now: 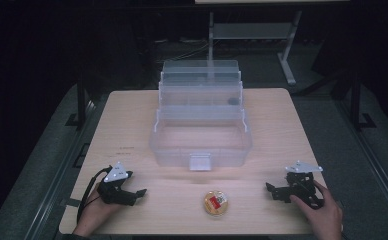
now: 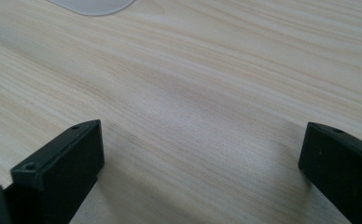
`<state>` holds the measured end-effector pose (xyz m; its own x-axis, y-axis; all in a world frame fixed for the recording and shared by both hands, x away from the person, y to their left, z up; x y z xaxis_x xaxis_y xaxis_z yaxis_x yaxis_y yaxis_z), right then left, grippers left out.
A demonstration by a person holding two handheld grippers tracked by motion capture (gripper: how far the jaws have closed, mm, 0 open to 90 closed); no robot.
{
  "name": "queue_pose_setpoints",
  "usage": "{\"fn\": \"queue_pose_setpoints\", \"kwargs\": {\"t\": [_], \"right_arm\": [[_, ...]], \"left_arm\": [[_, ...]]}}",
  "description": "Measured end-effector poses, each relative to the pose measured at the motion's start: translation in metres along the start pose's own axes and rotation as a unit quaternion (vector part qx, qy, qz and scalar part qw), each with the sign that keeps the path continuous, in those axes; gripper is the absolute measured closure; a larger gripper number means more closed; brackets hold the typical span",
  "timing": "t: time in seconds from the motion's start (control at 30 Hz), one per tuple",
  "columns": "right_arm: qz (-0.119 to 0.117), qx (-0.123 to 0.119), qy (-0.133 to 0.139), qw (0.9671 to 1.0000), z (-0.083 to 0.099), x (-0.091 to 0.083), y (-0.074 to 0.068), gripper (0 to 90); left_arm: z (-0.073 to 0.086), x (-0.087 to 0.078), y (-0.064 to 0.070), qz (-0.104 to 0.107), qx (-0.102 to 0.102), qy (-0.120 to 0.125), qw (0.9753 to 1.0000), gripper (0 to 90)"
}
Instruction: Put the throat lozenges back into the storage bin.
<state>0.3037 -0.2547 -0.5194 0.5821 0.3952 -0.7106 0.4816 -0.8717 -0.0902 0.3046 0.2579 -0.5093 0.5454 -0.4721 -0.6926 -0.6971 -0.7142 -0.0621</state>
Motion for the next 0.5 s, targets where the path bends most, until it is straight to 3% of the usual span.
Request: {"fn": "queue_pose_setpoints", "kwargs": {"t": [0.5], "right_arm": [[0.0, 0.0, 0.0, 1.0, 0.0, 0.0, 0.0, 0.0]], "left_arm": [[-0.0026, -0.0003, -0.0005, -0.002, 0.002, -0.015, 0.9999, 13.7]]}}
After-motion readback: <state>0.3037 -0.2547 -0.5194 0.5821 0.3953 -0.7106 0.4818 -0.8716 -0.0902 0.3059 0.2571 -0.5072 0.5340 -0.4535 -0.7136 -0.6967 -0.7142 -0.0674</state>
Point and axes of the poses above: each handheld gripper's, and its own axes: x roughly forward along the jaws, z roughly out of its underside, y roughly to its right, the point moved 5 cm from there along x, roughly forward along the jaws, and after that the axes turned 5 degrees about -z, right-handed, at the moved point
